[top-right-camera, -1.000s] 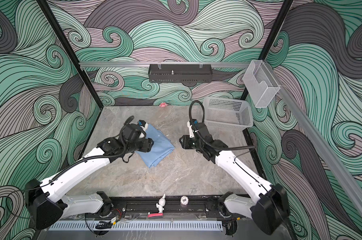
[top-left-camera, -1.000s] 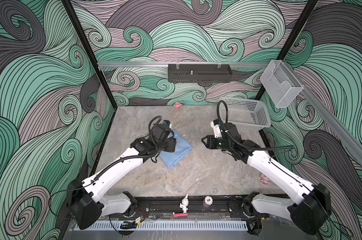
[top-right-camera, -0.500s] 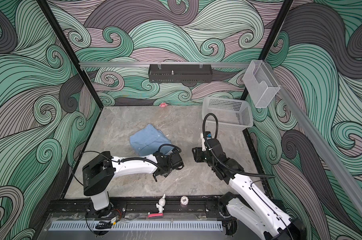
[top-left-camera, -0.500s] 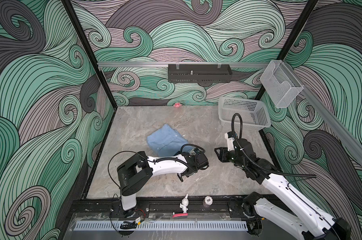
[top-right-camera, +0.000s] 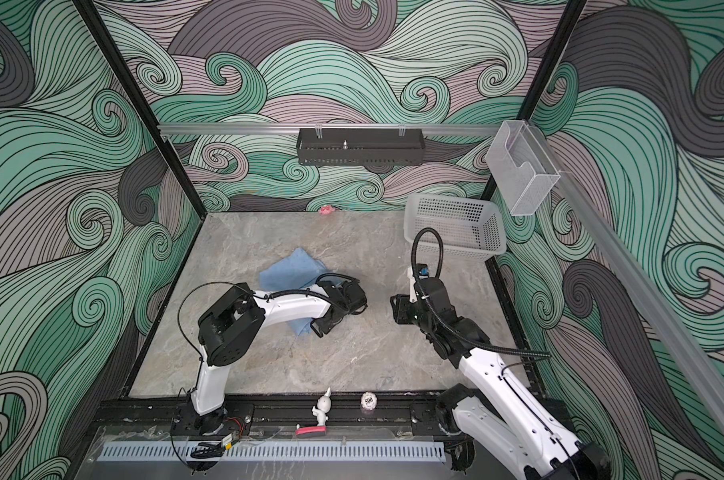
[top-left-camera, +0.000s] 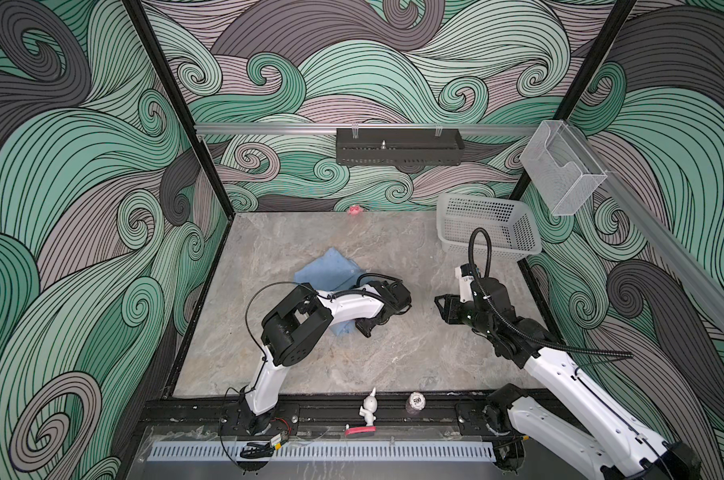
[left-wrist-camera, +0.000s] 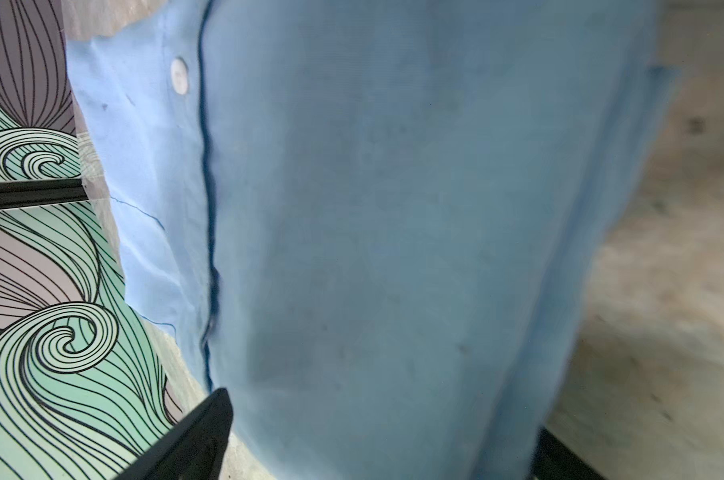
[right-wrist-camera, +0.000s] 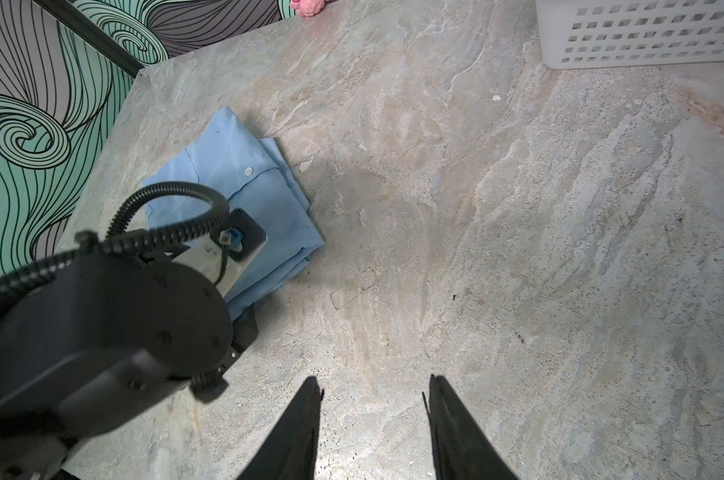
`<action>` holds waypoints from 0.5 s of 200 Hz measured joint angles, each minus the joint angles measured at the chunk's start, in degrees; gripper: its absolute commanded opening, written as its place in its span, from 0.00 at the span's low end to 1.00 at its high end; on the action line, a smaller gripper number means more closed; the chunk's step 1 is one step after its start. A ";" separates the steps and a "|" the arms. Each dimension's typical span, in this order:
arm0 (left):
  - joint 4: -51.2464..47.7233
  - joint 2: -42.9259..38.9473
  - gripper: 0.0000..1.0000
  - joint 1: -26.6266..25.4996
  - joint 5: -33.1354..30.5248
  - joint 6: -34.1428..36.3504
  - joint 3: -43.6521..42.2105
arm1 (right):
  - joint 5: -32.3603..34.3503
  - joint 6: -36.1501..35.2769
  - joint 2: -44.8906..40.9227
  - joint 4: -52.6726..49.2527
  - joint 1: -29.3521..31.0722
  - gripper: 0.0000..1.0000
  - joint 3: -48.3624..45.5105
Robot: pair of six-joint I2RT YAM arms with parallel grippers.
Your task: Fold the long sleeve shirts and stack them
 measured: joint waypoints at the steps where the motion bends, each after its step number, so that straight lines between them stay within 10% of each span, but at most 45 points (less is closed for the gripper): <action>1: -0.09 0.04 0.96 0.07 -0.02 0.02 0.09 | 0.00 0.00 0.00 0.00 -0.02 0.44 0.00; 100: -4.87 5.99 0.49 7.76 3.74 4.50 6.51 | -0.66 -1.57 -0.70 0.04 -1.81 0.44 -0.13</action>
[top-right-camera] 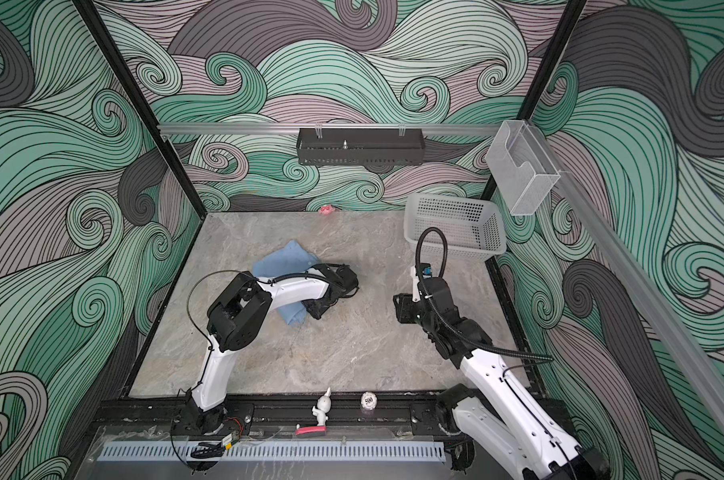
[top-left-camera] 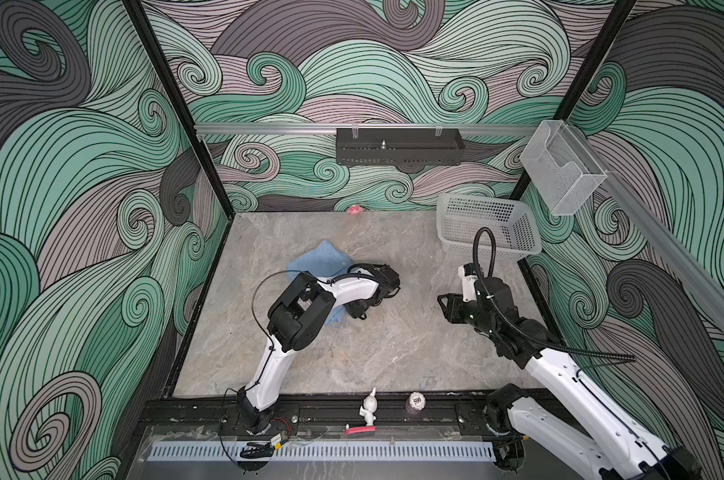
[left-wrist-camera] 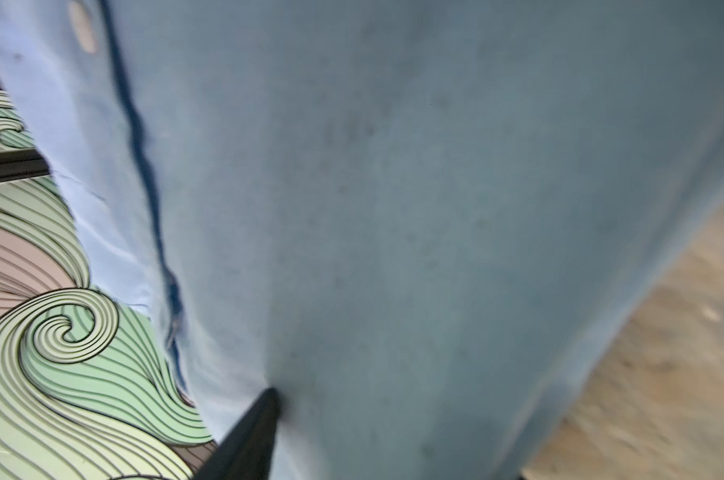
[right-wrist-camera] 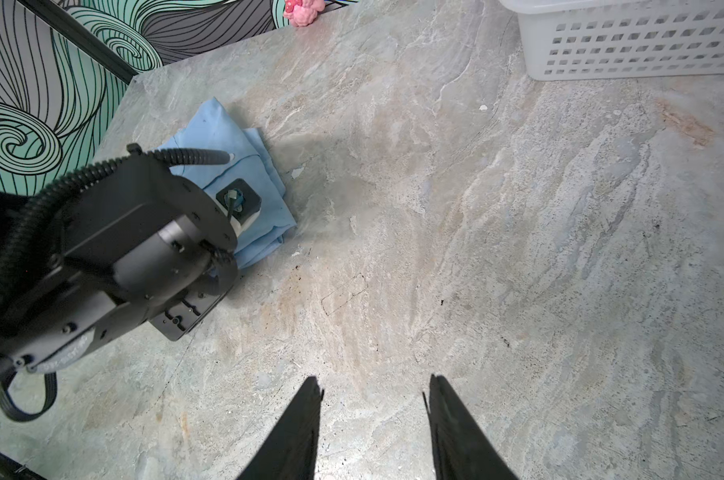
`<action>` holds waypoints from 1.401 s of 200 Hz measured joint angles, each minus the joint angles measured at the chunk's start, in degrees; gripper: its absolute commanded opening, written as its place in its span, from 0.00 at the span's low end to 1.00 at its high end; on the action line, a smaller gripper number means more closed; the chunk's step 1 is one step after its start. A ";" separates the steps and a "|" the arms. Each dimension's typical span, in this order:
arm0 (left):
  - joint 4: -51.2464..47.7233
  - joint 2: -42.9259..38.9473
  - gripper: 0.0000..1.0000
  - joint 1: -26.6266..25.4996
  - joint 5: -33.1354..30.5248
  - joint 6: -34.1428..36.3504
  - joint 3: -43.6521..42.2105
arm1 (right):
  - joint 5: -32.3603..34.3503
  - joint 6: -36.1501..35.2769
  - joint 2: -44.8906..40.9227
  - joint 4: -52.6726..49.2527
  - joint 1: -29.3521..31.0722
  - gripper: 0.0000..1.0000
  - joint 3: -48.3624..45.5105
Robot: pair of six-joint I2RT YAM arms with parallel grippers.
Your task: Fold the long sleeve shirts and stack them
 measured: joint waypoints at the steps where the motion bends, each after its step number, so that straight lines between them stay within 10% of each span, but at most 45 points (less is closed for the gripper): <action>1: -0.02 0.02 0.48 0.07 0.13 0.11 0.09 | -0.02 -0.02 0.00 0.00 0.00 0.44 0.00; 56: -2.12 3.34 0.00 3.69 4.90 2.23 4.61 | -1.09 -0.50 0.35 0.42 -0.09 0.44 0.00; 122: -0.42 0.04 0.00 4.35 10.73 3.04 2.97 | -1.86 -0.50 0.35 0.74 -0.35 0.45 -0.44; 207: 1.88 -17.38 0.00 -6.05 57.11 2.71 7.52 | 1.90 -1.42 -0.52 -1.75 -2.80 0.45 2.10; 280: 27.52 -26.05 0.00 14.14 79.84 -12.07 -8.61 | 2.23 -3.39 1.66 -2.67 -4.35 0.49 7.45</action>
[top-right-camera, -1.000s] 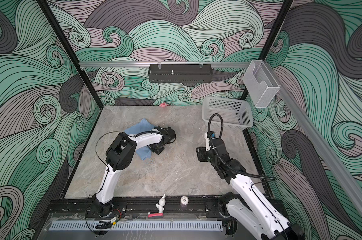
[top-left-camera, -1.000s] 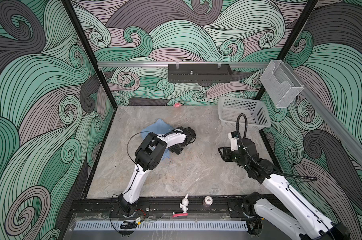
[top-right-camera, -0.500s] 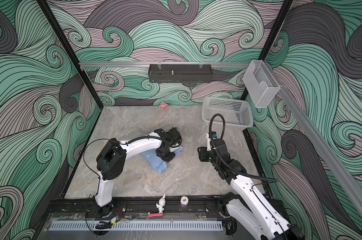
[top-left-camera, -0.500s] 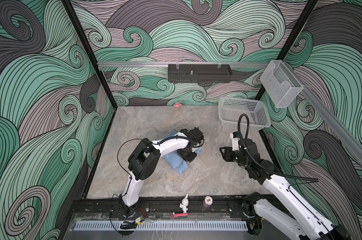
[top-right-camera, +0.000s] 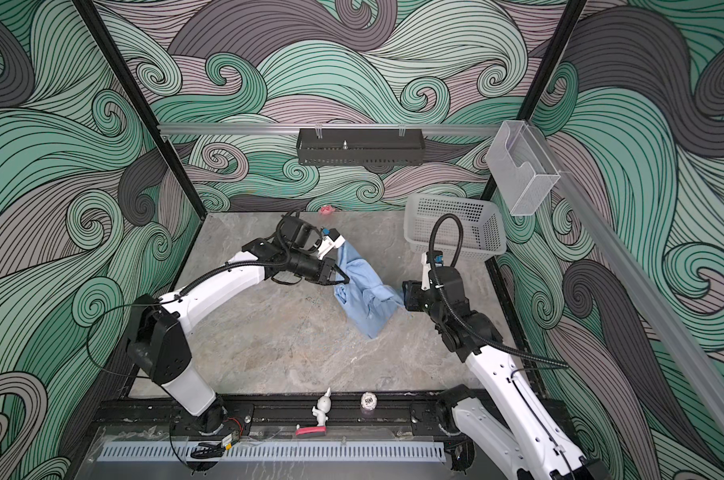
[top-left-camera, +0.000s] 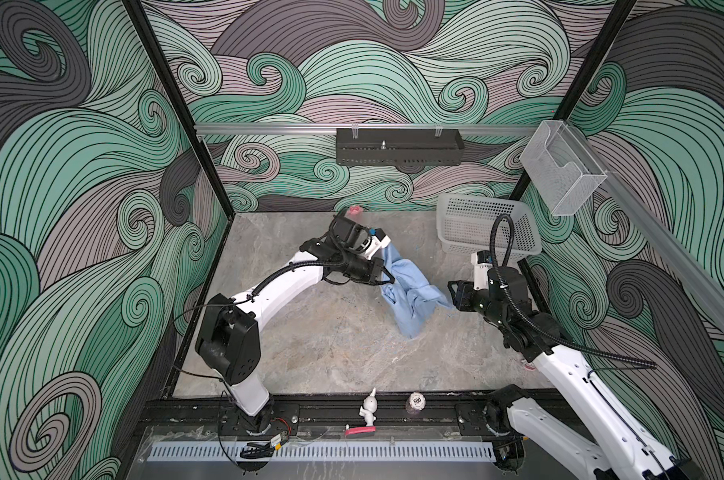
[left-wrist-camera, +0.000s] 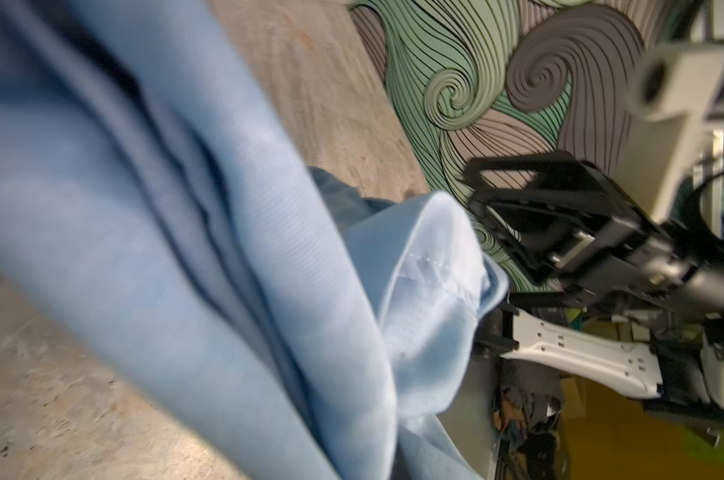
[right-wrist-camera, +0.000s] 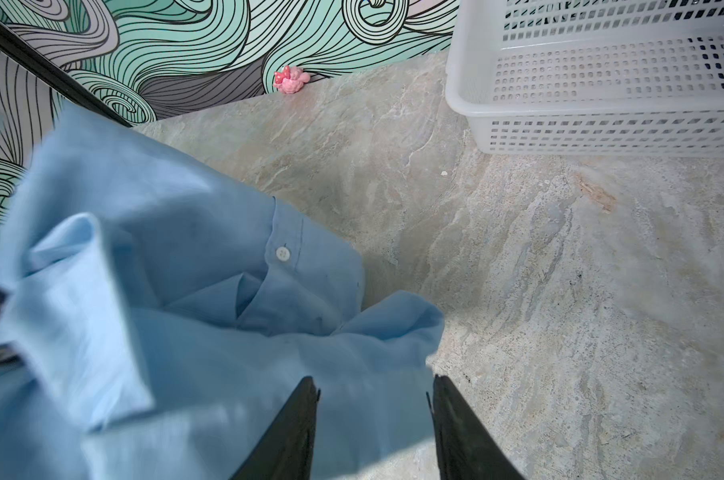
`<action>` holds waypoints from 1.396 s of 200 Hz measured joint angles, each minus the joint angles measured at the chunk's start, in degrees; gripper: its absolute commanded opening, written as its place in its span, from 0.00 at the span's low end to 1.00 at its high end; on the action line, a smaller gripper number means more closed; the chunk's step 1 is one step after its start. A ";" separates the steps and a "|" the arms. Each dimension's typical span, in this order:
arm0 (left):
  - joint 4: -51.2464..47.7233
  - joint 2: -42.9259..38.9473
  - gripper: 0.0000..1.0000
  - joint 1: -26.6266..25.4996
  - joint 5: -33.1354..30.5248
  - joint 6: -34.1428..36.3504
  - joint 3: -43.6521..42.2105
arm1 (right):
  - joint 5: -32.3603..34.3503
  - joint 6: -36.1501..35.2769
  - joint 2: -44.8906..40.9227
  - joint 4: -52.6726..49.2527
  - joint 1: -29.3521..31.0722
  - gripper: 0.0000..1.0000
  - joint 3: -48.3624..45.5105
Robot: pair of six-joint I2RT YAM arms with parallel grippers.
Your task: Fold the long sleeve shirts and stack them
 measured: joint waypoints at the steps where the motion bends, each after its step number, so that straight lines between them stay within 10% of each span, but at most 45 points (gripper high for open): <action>1: 0.31 0.50 0.00 0.39 0.09 -0.17 -0.31 | -0.04 -0.02 0.15 0.00 0.00 0.49 0.02; 55: 4.39 17.42 0.00 5.53 -1.25 -4.81 -8.90 | -3.21 0.52 6.19 0.02 -0.17 0.56 0.04; 221: 3.87 12.85 0.00 6.75 -10.01 -4.85 -13.88 | -33.64 15.91 39.30 30.49 -2.64 0.67 -10.49; 279: 4.22 12.70 0.00 6.75 -10.03 -4.87 -14.14 | -36.48 14.12 37.29 22.51 6.43 0.64 5.35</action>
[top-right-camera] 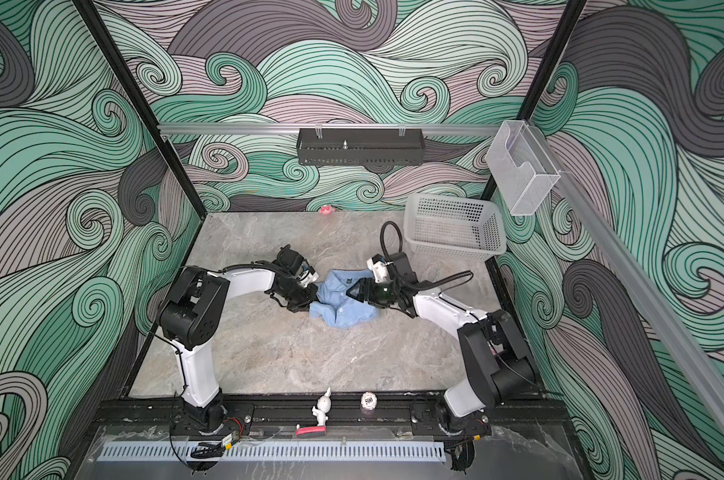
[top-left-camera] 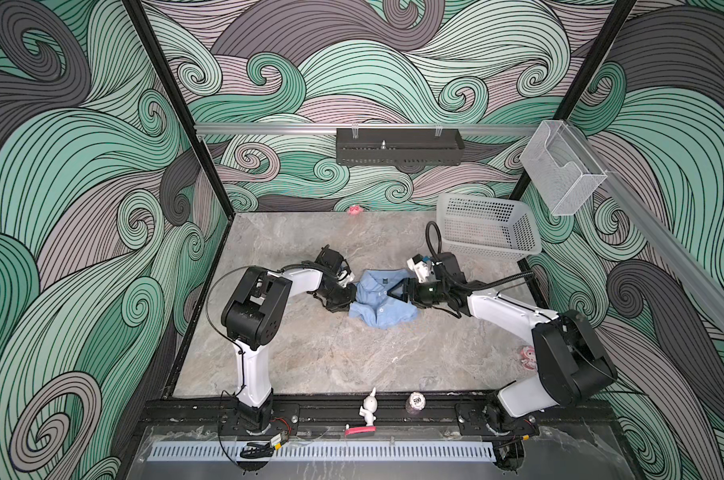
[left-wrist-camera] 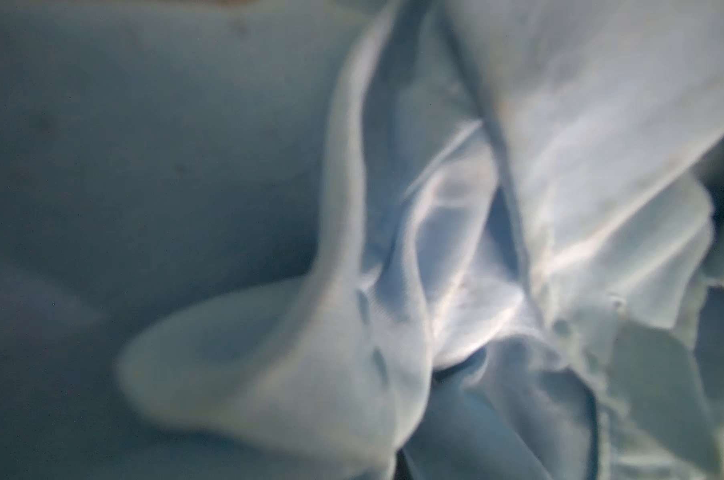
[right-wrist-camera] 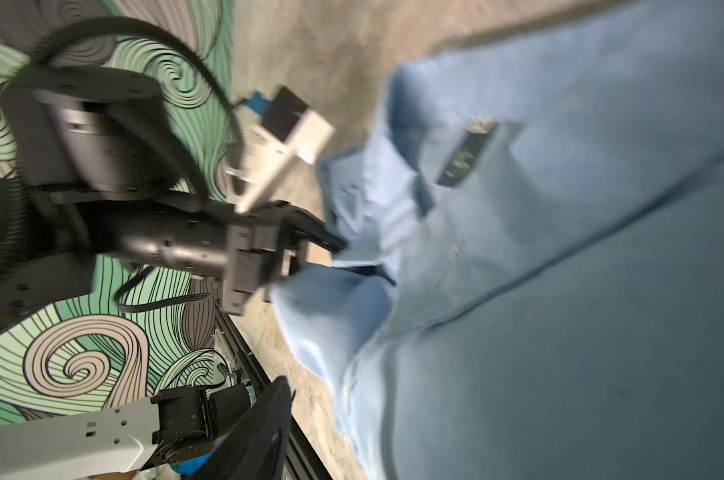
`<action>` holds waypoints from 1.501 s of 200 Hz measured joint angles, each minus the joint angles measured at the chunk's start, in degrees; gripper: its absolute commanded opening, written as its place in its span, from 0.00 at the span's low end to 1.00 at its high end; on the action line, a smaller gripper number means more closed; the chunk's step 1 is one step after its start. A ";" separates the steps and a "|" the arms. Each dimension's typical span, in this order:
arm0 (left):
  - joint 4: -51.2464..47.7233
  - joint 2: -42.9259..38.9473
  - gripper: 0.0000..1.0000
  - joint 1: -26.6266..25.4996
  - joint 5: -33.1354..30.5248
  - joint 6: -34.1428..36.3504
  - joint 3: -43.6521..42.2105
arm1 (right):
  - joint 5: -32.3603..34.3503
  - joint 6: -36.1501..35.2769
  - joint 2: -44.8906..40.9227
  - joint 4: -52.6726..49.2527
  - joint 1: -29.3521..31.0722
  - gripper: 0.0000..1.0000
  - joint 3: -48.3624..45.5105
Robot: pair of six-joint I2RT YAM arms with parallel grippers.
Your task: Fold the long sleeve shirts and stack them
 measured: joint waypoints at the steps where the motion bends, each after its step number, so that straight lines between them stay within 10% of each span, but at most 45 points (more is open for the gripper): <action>1: 0.00 0.00 0.00 0.00 0.00 0.02 0.00 | 0.00 -0.09 -0.04 -0.13 0.09 0.64 0.20; 58: -0.61 -2.21 0.00 0.00 -2.14 0.02 -1.62 | 10.08 -7.45 -0.85 -15.56 3.58 0.64 3.39; 116: -7.08 -13.99 0.45 0.07 -10.84 0.44 -5.33 | 19.52 -11.52 -3.45 -24.76 0.17 0.70 -1.09; 178: -12.96 -27.54 0.46 0.04 -15.47 0.50 -5.33 | 18.56 -14.01 0.26 -24.24 -5.60 0.68 2.78; 247: -10.84 -14.75 0.46 0.04 -12.85 -2.29 -2.93 | 13.18 -15.69 11.23 -19.21 -8.22 0.44 7.65; 300: -9.81 -8.11 0.44 0.15 -13.92 -2.75 4.33 | 12.52 -16.83 11.50 -17.75 -8.17 0.47 9.75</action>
